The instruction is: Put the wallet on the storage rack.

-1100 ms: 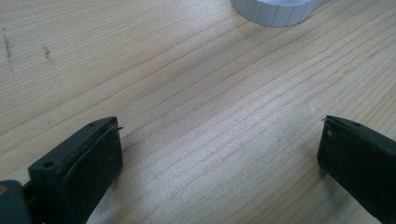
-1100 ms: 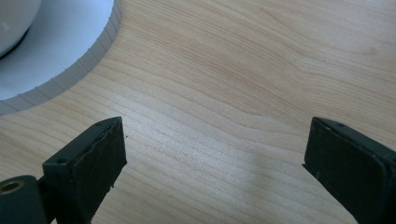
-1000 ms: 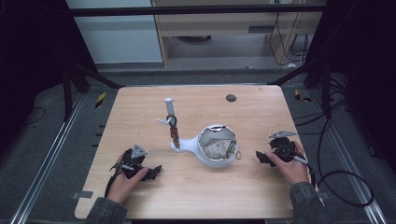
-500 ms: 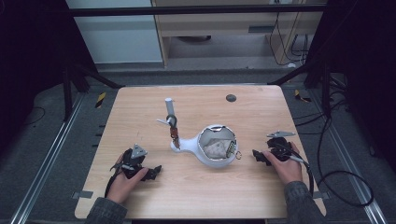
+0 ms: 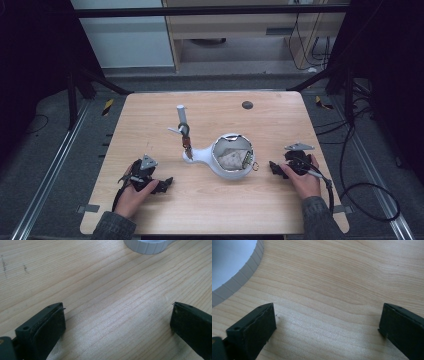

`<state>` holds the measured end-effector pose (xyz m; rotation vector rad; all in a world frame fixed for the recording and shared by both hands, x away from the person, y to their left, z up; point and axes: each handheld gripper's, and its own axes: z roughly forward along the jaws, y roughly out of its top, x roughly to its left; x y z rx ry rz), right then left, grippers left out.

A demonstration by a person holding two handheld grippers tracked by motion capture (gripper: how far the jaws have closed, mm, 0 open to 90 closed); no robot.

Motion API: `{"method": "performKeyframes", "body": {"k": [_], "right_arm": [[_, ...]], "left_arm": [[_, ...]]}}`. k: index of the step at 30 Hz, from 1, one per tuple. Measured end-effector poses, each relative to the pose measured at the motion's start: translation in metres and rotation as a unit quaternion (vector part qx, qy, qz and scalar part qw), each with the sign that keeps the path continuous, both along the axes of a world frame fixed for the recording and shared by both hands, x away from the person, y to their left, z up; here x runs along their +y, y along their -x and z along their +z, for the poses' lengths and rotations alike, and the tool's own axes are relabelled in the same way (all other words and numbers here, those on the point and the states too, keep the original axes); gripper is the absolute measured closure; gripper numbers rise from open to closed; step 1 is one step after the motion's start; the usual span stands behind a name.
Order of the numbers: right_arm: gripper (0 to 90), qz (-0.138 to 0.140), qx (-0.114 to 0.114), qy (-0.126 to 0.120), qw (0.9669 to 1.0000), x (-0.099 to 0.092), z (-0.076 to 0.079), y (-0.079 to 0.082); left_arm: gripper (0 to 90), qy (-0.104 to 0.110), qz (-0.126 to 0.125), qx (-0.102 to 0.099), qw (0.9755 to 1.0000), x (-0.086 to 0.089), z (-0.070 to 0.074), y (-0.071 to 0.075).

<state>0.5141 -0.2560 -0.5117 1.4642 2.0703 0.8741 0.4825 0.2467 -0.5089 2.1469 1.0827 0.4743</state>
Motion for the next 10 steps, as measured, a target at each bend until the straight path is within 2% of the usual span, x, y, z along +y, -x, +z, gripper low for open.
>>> {"method": "performKeyframes", "body": {"k": [6, 10], "right_arm": [[0.4, -0.006, -0.002, -0.001, 1.0000, 0.0013, -0.0007, 0.0008], [0.5, -0.023, -0.004, -0.002, 0.9997, 0.0045, -0.0008, 0.0052]], "left_arm": [[0.0, 0.002, 0.001, -0.001, 1.0000, -0.0004, -0.0002, -0.0002], [0.0, 0.001, -0.001, -0.001, 1.0000, -0.0007, -0.0001, -0.0005]]}}
